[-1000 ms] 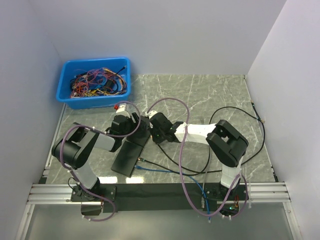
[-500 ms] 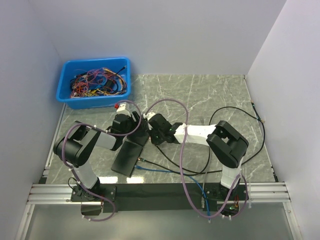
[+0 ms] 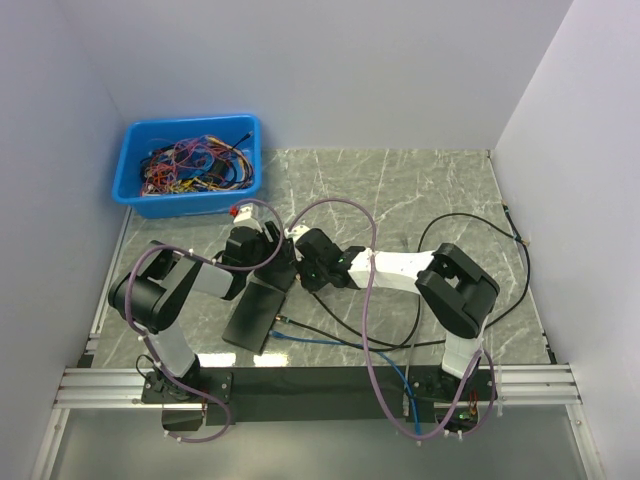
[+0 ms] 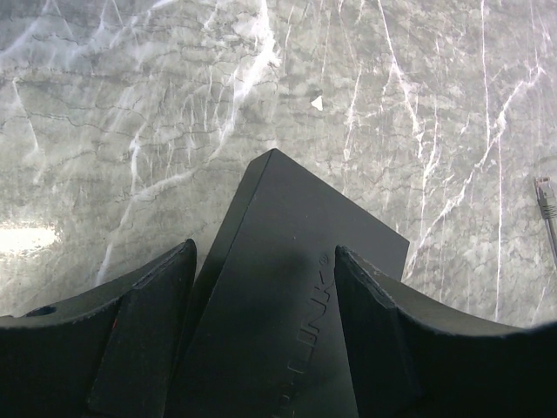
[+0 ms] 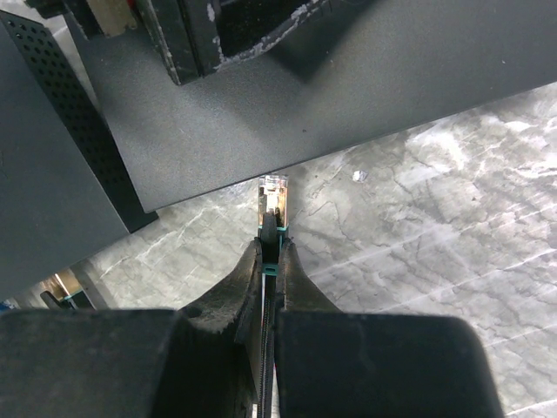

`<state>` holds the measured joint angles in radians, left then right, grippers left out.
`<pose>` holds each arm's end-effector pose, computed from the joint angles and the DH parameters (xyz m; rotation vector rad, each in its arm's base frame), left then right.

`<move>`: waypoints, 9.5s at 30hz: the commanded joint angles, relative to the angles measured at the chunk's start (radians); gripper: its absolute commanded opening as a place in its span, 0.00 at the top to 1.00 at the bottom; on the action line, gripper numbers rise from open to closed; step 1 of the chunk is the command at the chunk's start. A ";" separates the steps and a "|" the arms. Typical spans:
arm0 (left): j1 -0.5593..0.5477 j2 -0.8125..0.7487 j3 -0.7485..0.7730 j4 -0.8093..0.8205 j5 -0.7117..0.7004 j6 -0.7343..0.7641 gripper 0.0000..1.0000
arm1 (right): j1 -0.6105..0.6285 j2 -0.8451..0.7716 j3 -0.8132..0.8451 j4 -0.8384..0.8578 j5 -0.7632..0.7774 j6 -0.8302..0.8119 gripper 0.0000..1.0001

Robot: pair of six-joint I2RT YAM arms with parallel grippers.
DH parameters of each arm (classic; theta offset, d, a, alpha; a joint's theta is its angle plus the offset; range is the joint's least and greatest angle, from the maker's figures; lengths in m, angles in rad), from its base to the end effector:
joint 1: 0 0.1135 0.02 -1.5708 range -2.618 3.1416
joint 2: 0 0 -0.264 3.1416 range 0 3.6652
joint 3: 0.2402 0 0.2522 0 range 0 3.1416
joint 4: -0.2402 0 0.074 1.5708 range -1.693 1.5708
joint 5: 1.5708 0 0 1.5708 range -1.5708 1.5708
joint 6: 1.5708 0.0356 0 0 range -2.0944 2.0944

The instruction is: Insert the plug into the switch port

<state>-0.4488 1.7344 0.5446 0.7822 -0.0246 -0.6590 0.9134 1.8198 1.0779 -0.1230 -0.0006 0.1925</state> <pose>0.2800 -0.1339 0.1254 -0.2310 2.0321 -0.6859 0.2305 0.2987 0.1647 -0.8814 2.3377 0.4840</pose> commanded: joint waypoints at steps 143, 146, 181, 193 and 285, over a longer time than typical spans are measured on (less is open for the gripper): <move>-0.030 0.083 0.129 -0.159 0.172 0.088 0.32 | -0.021 -0.057 -0.012 0.032 0.051 0.078 1.00; -0.031 0.082 0.129 -0.170 0.190 0.093 0.33 | -0.019 -0.068 -0.018 0.039 0.051 0.064 1.00; -0.113 0.037 -0.021 -0.178 0.240 -0.090 0.34 | -0.061 0.007 0.103 0.069 -0.075 0.019 1.00; -0.148 0.025 -0.058 -0.163 0.213 -0.110 0.33 | -0.088 0.004 0.184 0.033 -0.091 -0.021 1.00; -0.136 -0.479 0.213 -0.825 -0.173 -0.044 0.12 | -0.774 -0.285 0.072 -0.128 0.309 0.283 0.00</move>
<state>-0.5873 1.3224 0.7227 0.0044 -0.2031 -0.7002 0.1894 1.4910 1.0866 -0.2092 0.3244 0.3981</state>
